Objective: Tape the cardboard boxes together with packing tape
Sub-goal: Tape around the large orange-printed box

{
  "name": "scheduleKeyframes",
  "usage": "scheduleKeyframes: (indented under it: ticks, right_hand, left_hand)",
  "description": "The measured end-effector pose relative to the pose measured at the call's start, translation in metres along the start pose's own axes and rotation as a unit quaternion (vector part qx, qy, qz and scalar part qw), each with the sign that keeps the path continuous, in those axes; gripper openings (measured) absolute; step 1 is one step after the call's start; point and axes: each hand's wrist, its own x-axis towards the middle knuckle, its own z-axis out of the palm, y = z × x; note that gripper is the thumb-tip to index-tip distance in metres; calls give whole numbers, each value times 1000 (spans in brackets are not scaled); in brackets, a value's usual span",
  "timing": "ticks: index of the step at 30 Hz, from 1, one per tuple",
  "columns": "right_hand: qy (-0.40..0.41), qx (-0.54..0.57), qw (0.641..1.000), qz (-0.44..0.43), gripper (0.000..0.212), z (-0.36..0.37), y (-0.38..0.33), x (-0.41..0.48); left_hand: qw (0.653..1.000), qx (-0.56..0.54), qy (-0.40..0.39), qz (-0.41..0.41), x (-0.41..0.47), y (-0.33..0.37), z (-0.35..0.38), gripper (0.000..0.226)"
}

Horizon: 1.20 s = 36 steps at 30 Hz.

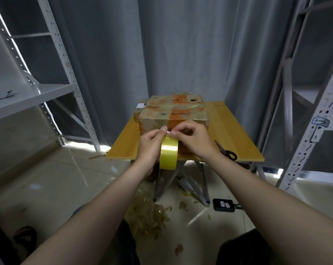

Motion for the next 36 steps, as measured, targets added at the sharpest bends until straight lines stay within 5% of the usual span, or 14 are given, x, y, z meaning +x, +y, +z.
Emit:
scheduleKeyframes:
  ticks: [5, 9, 13, 15, 18, 20, 24, 27, 30, 32, 36]
  right_hand:
    - [2, -1, 1000, -11, 20, 7, 0, -2]
    - [28, 11, 999, -27, 17, 10, 4, -6]
    - [40, -14, 996, -76, 16, 8, -3, -10]
    - [66, -102, 989, -81, 15, 1, -7, -10]
    - [110, -333, 932, -88, 30, -5, -18, -12]
    - [100, -385, 917, -31, 41, -7, -23, -13]
    - [76, -134, 979, 131, 77, -34, -31, -5]
    - [134, 2, 984, 121, 70, -51, -32, 4]
    - [241, 95, 963, 71, 57, -62, -30, 17]
    - [294, 98, 950, 29, 51, -73, -30, 28]
    - [319, -25, 947, -30, 49, -88, -12, 45]
  left_hand:
    - [995, -14, 19, -101, -2, 6, 8, 34]
    - [990, -32, 24, -137, 0, 11, 16, 16]
    - [988, -37, 16, -152, -1, 14, 19, 24]
    - [988, -32, 35, -144, -3, 14, 24, 18]
    - [983, -64, 61, -164, -4, 19, 34, 10]
    - [976, -100, 48, -186, -6, 24, 43, 7]
    - [979, -106, -19, -173, -8, 33, 61, 15]
    - [985, -101, -71, -124, 2, 49, 74, 20]
    - [994, -39, -98, 9, 11, 64, 92, 26]
    - [991, -3, -104, 87, 20, 69, 103, 26]
    - [992, 44, -64, 96, 60, 82, 111, 21]
